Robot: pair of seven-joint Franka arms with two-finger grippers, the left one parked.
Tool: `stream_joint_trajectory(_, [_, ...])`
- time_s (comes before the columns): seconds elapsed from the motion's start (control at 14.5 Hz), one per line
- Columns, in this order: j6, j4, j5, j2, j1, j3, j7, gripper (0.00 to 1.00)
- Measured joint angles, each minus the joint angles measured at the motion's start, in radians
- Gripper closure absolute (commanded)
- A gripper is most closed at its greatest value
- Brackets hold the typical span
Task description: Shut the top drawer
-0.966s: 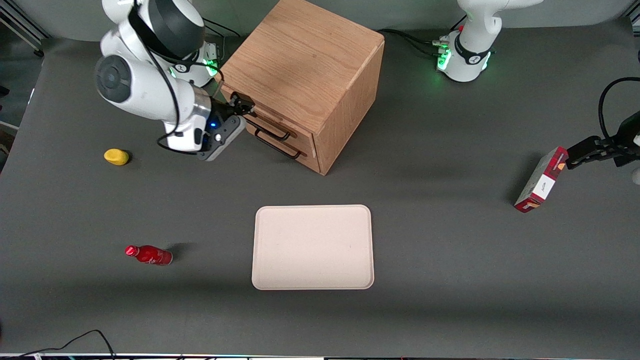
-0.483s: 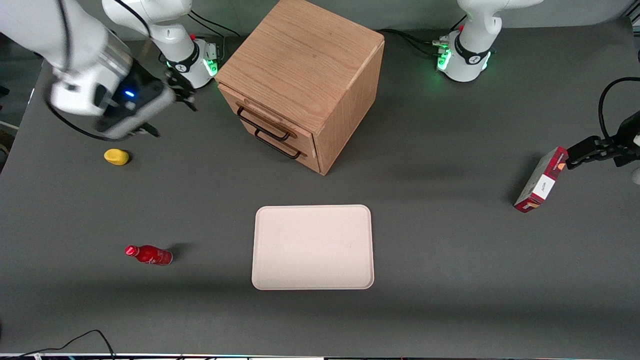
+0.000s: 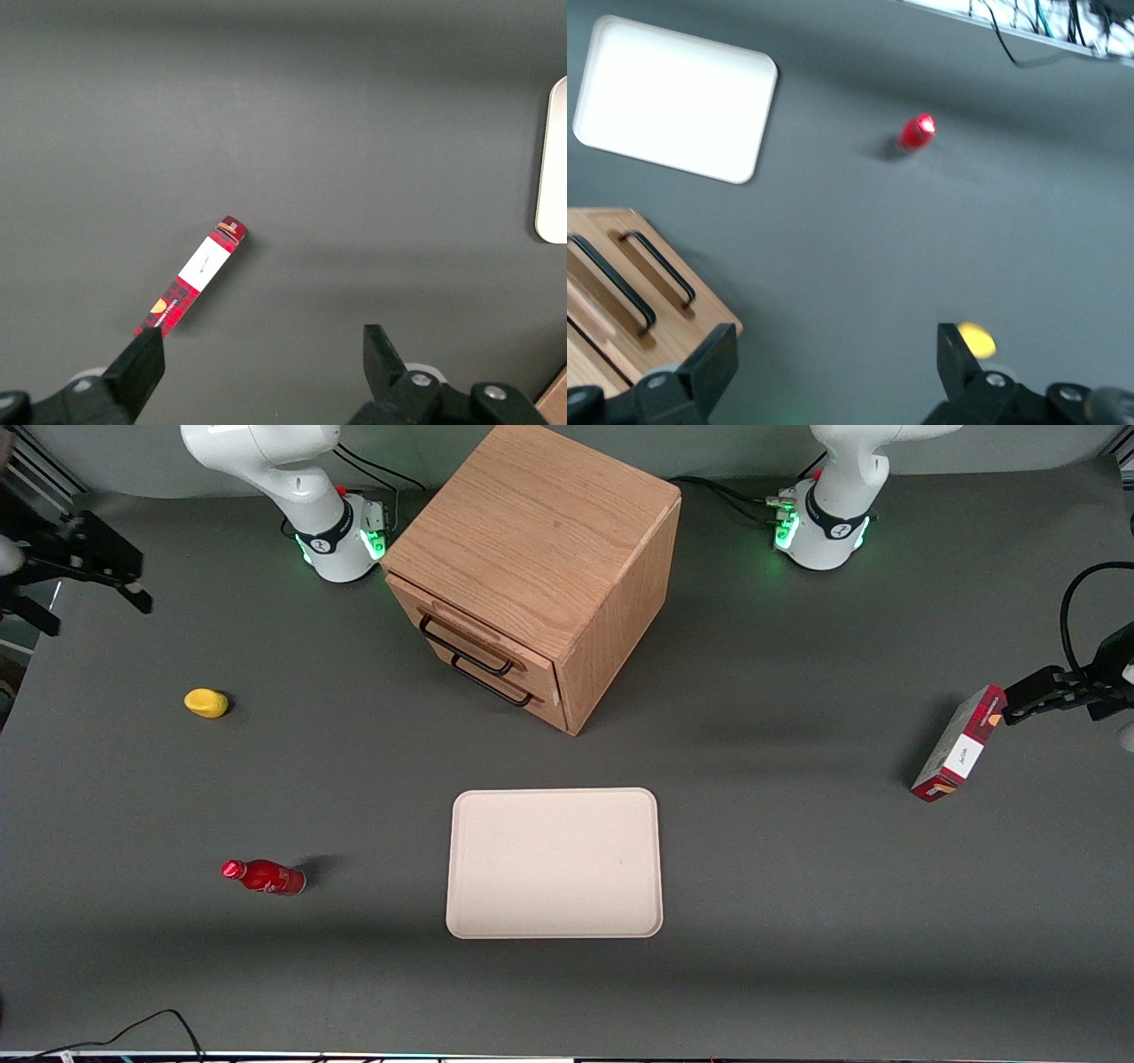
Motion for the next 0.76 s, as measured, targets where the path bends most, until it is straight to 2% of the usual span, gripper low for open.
stream_joint_trajectory(0.21, [-0.042,-0.020,-0.003,-0.027,0.000,-0.006,0.063,0.00])
stream_joint_trajectory(0.55, [0.078,-0.195,-0.003,-0.066,0.000,-0.006,0.172,0.00])
stream_joint_trajectory(0.76, [0.098,-0.229,-0.003,-0.085,0.000,-0.008,0.183,0.00])
